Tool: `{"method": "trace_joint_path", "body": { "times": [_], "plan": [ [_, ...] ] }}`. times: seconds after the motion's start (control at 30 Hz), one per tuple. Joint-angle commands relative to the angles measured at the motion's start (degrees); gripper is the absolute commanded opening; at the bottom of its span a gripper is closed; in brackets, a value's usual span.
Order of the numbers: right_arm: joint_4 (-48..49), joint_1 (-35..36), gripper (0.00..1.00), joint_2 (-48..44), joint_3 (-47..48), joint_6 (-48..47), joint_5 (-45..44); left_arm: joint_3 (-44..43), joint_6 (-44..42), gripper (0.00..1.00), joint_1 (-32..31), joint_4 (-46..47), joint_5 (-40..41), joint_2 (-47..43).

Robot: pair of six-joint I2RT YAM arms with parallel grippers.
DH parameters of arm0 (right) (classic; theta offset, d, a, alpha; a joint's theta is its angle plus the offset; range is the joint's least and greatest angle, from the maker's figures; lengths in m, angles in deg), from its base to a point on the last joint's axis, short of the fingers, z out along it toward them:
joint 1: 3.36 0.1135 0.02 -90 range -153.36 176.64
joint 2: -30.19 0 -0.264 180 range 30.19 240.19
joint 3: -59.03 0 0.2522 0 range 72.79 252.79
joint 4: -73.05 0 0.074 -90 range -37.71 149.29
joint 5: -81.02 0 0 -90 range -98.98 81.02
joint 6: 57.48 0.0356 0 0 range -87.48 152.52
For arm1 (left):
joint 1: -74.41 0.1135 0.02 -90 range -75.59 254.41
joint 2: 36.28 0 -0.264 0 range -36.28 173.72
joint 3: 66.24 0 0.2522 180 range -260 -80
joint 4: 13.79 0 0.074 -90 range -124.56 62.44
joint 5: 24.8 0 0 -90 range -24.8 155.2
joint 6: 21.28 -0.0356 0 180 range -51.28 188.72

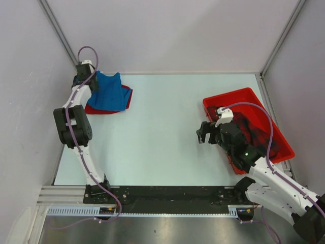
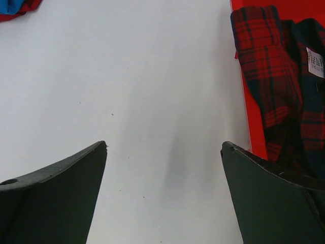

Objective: Fold and stack the skirts
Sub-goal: Place the skirt at the corner of the board.

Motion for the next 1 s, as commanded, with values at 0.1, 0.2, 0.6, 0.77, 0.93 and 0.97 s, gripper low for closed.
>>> {"method": "trace_joint_path", "body": {
  "times": [0.1,0.2,0.6,0.77,0.93,0.97],
  "plan": [
    [1.4,-0.25,1.0,-0.97,0.19,-0.58,-0.61,-1.92,0.18,0.62,0.57,0.0,3.96,1.86],
    [1.22,-0.25,1.0,-1.24,0.19,-0.58,-0.35,-2.28,-0.08,0.88,0.48,-1.06,6.24,2.3],
    [0.52,-0.25,1.0,-3.08,0.19,0.12,-0.52,-9.31,13.24,1.0,0.22,-7.21,15.54,-6.3],
    [0.17,-0.25,1.0,-3.44,0.19,0.21,0.26,-3.96,14.08,1.0,-0.13,-2.65,6.1,-14.3],
    [0.34,-0.25,1.0,-3.26,0.19,-0.05,0.18,-0.42,9.06,1.0,-2.85,1.59,-3.97,-14.85],
    [0.08,-0.25,1.0,-3.35,0.19,-0.23,0.18,-1.39,8.27,1.0,-3.55,0.71,-2.47,-13.8]
  ]
}}
